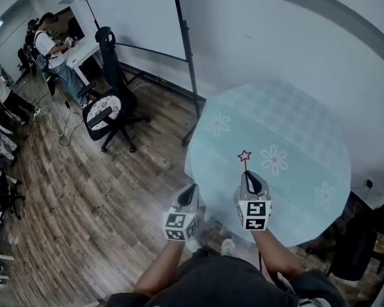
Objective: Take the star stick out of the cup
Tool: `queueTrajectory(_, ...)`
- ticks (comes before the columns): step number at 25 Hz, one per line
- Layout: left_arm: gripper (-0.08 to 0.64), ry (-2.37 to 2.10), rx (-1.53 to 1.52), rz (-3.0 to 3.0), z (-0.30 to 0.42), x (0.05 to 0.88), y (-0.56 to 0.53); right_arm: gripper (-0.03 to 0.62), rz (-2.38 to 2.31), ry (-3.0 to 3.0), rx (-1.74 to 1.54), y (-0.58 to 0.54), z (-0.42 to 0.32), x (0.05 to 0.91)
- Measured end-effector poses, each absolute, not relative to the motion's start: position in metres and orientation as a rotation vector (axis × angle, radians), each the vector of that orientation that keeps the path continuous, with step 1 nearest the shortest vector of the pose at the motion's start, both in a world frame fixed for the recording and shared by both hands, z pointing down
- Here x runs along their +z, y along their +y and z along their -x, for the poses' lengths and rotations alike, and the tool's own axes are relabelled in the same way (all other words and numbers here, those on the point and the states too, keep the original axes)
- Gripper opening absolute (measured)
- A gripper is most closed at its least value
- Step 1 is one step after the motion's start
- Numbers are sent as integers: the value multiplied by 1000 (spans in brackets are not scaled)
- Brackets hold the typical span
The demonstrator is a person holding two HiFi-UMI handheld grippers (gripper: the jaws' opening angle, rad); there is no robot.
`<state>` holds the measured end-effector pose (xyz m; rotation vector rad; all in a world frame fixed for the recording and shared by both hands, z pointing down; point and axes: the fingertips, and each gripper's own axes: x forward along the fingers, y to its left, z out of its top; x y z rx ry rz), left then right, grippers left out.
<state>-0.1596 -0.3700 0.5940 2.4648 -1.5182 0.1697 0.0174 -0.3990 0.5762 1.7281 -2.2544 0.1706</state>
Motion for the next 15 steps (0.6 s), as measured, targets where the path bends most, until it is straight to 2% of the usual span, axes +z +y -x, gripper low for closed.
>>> queueTrajectory(15, 6, -1454, 137, -2614, 132, 535, -368, 21, -1838, -2425, 57, -388, -19, 482)
